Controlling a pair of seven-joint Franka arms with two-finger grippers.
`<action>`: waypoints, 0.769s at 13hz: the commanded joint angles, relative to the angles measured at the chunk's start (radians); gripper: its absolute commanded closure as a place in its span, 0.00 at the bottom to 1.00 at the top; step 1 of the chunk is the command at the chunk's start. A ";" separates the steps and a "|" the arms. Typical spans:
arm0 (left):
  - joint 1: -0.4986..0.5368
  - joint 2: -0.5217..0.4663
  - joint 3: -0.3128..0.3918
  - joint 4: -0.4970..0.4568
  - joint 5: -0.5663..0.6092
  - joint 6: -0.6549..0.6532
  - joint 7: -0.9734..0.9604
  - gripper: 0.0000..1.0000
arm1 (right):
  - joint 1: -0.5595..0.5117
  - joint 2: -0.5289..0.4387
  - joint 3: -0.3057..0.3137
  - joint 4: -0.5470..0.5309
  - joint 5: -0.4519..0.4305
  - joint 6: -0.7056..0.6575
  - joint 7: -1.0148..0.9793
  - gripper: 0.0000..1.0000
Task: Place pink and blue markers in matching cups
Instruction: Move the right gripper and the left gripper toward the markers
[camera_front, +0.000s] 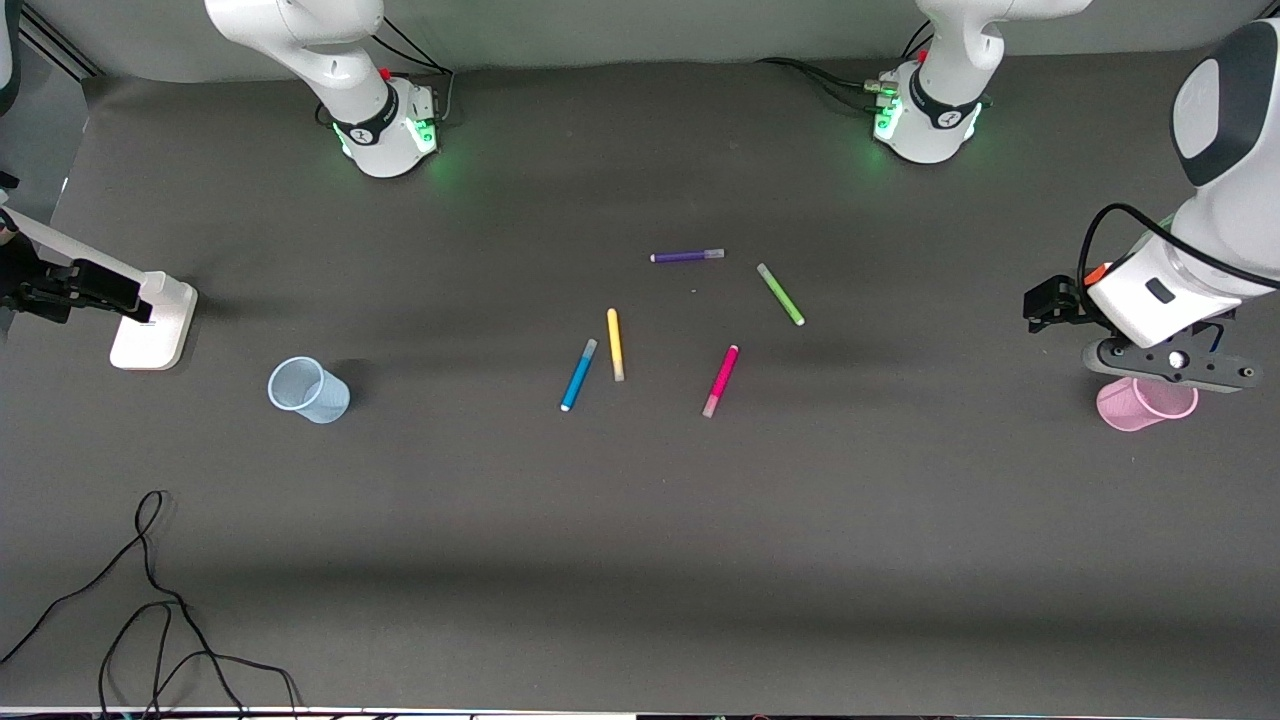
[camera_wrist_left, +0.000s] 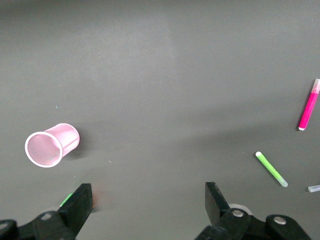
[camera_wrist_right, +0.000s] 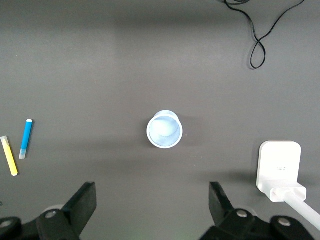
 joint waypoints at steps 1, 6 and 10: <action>-0.013 -0.030 0.007 -0.029 -0.008 -0.005 0.011 0.00 | -0.005 -0.025 0.005 -0.024 -0.020 -0.001 -0.011 0.00; -0.016 -0.030 0.005 -0.031 -0.010 -0.005 0.011 0.01 | -0.005 -0.011 0.005 -0.007 -0.006 0.000 -0.008 0.00; -0.086 -0.021 0.007 -0.031 -0.036 -0.002 0.011 0.01 | 0.024 -0.014 0.015 -0.023 -0.003 0.017 0.002 0.00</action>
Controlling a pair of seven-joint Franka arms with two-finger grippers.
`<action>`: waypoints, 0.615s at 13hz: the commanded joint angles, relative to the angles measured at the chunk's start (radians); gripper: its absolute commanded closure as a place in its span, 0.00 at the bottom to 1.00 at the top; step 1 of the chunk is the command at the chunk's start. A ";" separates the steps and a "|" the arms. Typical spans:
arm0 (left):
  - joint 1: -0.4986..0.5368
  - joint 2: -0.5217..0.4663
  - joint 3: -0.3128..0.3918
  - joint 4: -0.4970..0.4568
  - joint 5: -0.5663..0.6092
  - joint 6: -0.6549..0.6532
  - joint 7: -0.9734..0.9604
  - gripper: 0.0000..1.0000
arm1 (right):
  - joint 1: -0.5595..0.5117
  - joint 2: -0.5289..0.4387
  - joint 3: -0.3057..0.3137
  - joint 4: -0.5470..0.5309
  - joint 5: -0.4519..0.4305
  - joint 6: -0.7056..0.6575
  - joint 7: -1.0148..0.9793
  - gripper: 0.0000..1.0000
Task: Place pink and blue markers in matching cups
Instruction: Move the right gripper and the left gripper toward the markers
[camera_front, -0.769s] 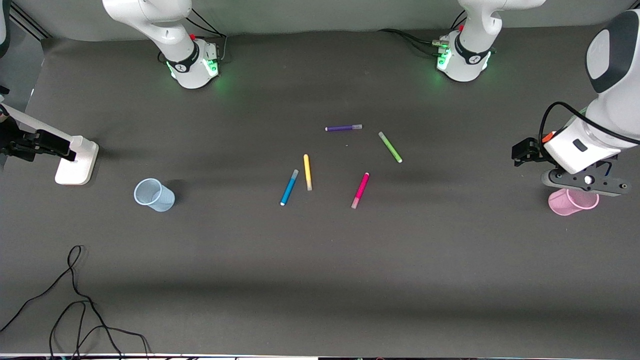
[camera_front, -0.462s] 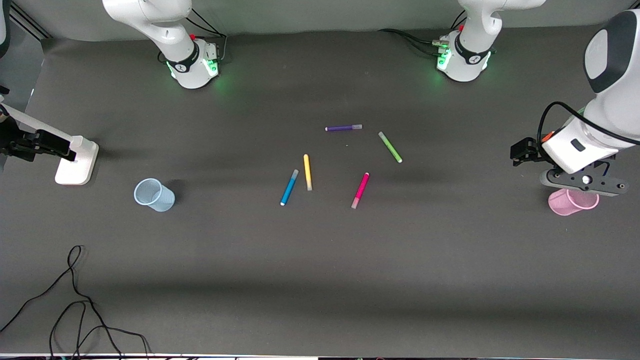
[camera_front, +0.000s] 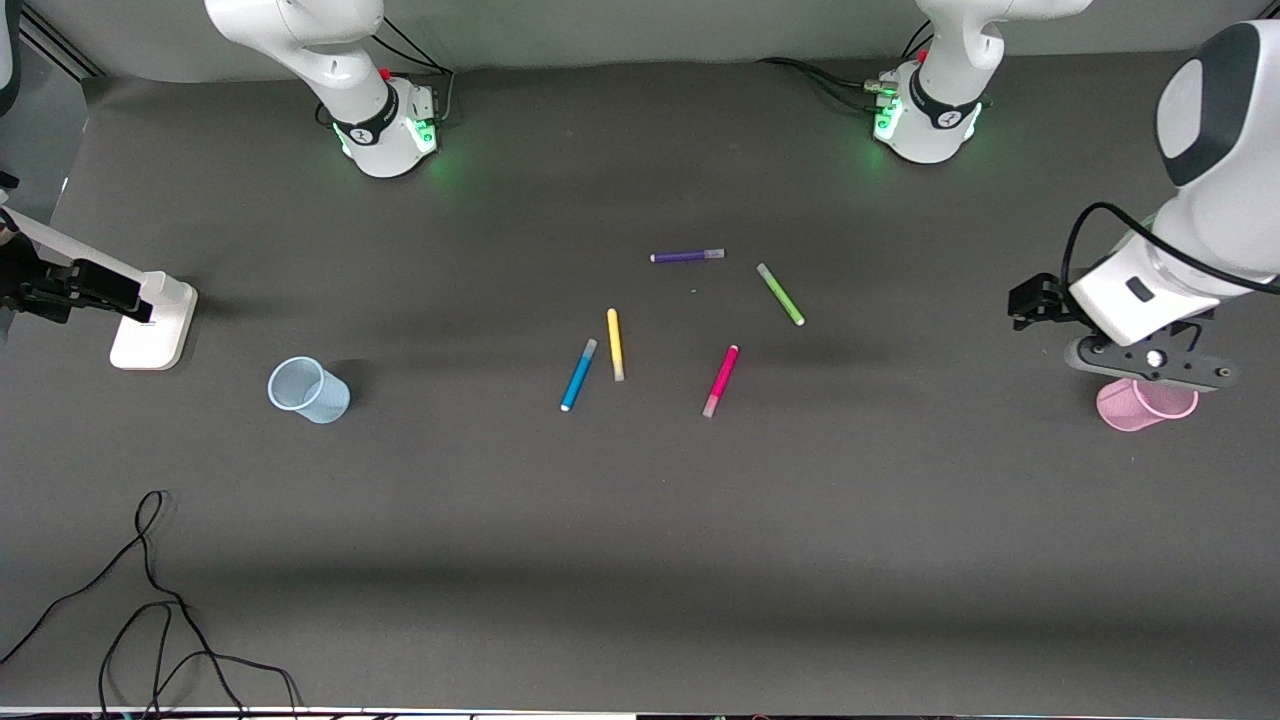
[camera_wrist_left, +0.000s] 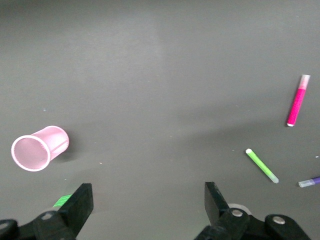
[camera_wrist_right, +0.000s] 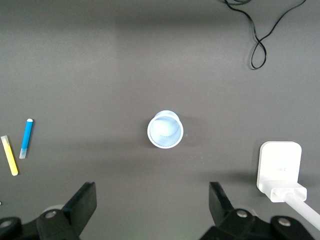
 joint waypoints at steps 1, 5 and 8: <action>-0.069 -0.017 0.011 -0.023 -0.012 0.004 0.010 0.02 | 0.052 -0.014 0.010 -0.031 -0.002 0.036 0.073 0.00; -0.181 0.051 0.008 -0.022 -0.025 0.056 -0.005 0.02 | 0.225 -0.002 0.010 -0.104 -0.002 0.154 0.409 0.00; -0.234 0.126 0.006 -0.023 -0.122 0.131 -0.005 0.02 | 0.328 0.041 0.010 -0.146 -0.002 0.249 0.593 0.00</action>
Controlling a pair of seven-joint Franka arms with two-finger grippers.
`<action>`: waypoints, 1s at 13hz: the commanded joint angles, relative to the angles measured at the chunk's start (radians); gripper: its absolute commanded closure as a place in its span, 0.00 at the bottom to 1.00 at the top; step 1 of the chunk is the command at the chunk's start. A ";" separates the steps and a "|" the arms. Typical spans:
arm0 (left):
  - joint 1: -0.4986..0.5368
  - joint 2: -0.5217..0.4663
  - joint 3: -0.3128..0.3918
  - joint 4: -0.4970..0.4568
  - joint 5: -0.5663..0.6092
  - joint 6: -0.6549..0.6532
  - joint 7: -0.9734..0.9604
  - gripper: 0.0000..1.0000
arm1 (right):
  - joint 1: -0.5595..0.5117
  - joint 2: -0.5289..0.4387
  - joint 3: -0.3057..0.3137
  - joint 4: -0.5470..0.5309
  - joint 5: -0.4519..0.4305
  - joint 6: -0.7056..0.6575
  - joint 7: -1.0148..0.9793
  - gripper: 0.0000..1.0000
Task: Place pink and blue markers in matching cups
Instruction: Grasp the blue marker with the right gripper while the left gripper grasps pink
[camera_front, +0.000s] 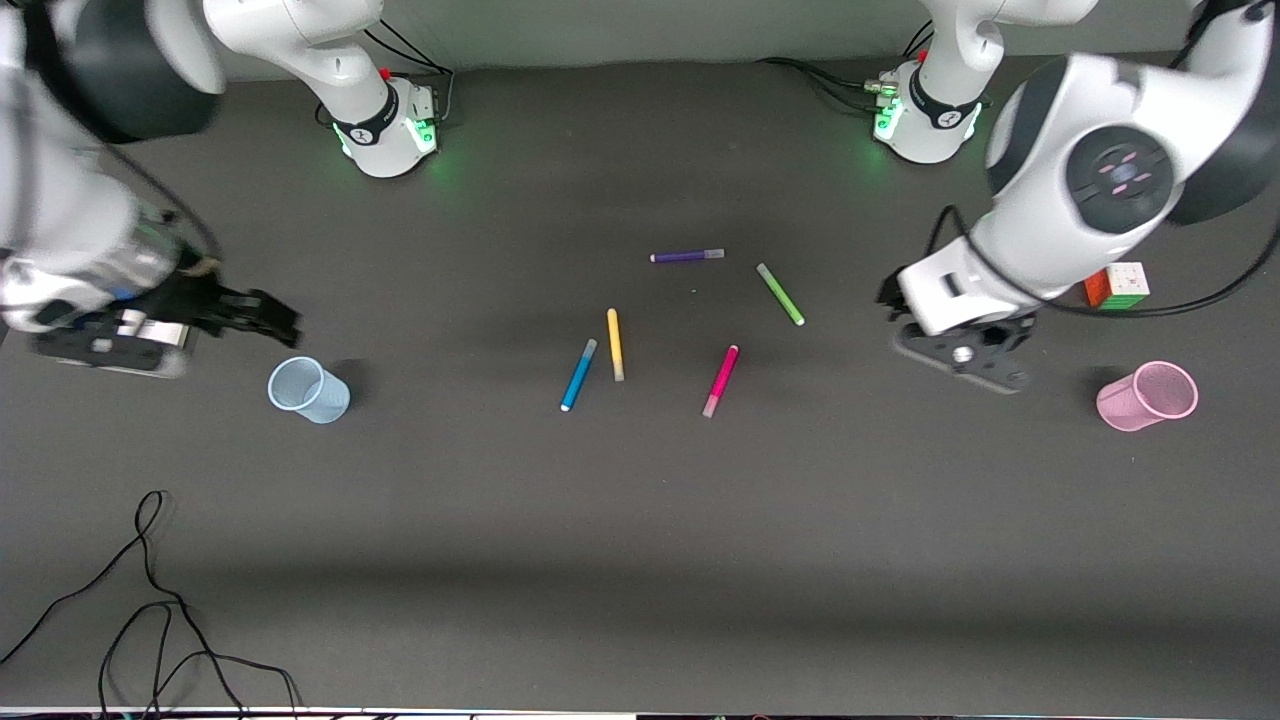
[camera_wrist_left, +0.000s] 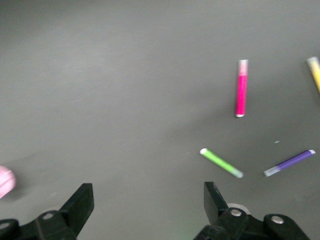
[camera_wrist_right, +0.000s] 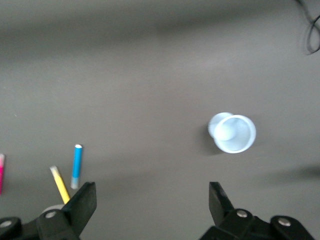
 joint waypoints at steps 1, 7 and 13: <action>-0.061 0.060 0.014 -0.004 -0.053 0.086 -0.002 0.02 | 0.069 0.037 -0.008 -0.031 -0.004 0.076 0.148 0.00; -0.141 0.174 0.014 -0.045 -0.055 0.264 -0.057 0.10 | 0.187 0.135 -0.008 -0.031 -0.004 0.198 0.393 0.00; -0.233 0.263 0.016 -0.097 -0.052 0.439 -0.177 0.22 | 0.347 0.210 -0.008 -0.023 -0.004 0.287 0.694 0.00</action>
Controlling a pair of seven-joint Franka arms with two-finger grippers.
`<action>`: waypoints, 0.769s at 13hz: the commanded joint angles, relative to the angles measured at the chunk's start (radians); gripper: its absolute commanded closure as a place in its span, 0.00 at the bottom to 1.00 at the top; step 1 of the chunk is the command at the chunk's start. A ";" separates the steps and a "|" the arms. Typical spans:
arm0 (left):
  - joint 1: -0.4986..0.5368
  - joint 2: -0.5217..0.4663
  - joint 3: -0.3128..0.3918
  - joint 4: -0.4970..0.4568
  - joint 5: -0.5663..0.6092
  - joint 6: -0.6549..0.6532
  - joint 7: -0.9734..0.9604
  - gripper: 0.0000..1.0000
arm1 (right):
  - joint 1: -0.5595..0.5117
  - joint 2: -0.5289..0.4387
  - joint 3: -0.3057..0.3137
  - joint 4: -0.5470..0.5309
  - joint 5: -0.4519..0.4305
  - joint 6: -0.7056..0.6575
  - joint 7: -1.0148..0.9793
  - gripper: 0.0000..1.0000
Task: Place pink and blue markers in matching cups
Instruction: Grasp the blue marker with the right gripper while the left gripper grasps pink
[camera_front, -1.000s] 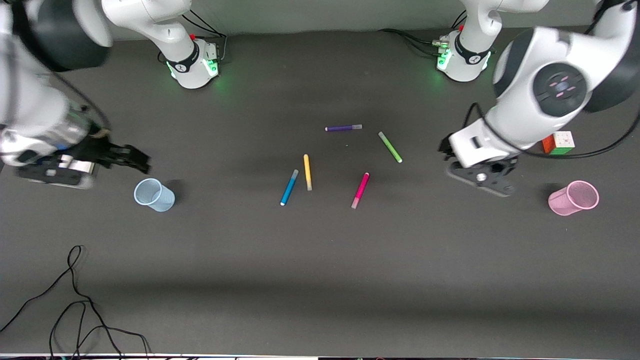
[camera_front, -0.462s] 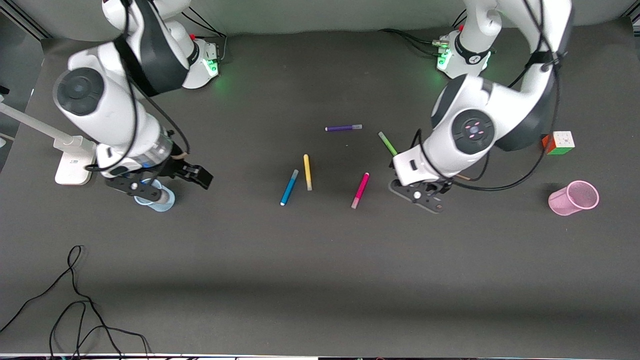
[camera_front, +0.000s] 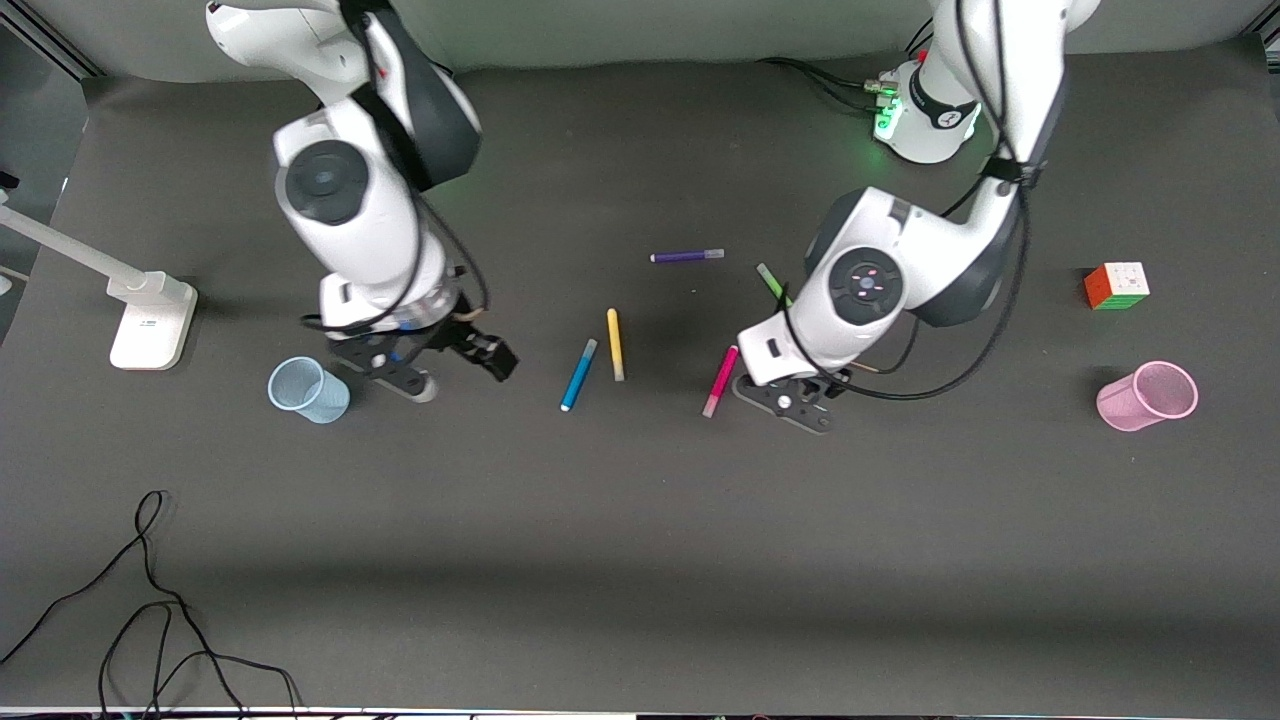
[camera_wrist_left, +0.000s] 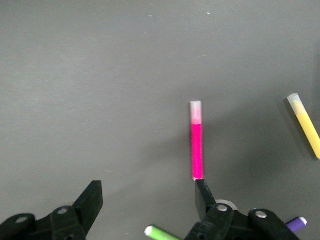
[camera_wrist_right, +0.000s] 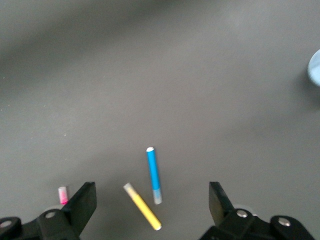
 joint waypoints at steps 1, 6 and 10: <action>-0.056 0.037 0.017 -0.010 -0.002 0.034 -0.052 0.26 | 0.070 0.048 -0.010 0.012 -0.004 0.037 0.118 0.00; -0.111 0.119 0.017 -0.022 0.005 0.140 -0.153 0.38 | 0.120 0.107 -0.010 -0.081 0.044 0.165 0.135 0.00; -0.111 0.154 0.017 -0.049 0.019 0.216 -0.154 0.49 | 0.121 0.136 -0.010 -0.215 0.044 0.368 0.134 0.00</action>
